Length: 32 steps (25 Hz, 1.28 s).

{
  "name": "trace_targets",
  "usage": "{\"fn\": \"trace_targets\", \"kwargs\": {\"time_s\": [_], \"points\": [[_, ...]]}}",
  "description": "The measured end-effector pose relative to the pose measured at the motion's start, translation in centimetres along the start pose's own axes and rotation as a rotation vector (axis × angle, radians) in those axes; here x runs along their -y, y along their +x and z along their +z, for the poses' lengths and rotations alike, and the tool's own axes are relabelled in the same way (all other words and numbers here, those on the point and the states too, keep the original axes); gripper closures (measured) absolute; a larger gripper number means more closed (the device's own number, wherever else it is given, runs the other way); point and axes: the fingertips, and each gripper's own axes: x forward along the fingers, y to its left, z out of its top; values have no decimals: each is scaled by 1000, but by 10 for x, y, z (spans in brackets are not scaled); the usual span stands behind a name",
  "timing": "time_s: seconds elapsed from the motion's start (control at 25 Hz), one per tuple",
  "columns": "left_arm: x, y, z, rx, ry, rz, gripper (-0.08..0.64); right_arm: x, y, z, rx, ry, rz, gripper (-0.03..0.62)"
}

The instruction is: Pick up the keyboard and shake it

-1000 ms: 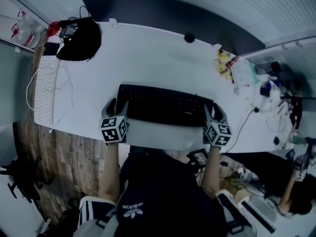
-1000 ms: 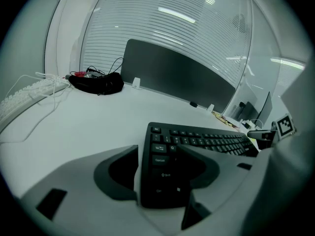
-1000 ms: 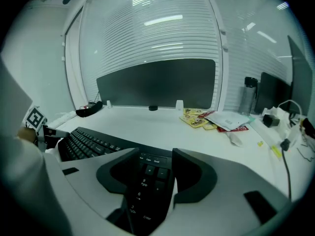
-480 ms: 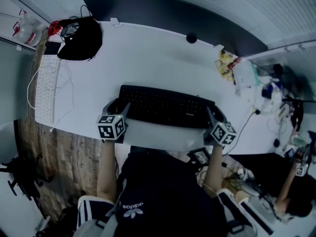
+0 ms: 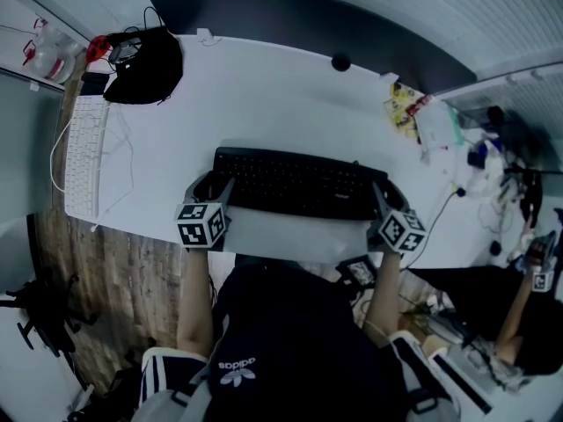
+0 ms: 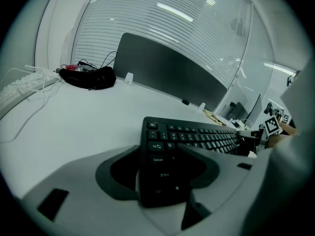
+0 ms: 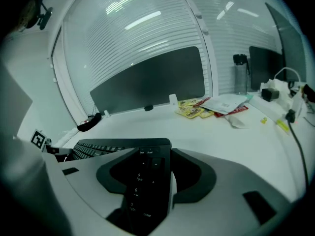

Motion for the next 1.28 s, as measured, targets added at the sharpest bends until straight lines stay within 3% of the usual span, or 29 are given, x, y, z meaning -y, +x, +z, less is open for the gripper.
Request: {"fn": "trace_targets", "kwargs": {"time_s": [0.16,0.52,0.68,1.28], "points": [[3,-12,21,94,9,-11,336,-19,-13,37,77,-81,7,407],[16,-51,106,348,67,-69,336,-57,-57,123,339,-176,23,407],[24,-78,139,453,103,-98,336,-90,-91,166,434,-260,30,407],[75,-188,229,796,259,-142,336,-139,-206,246,735,-382,54,407]]}}
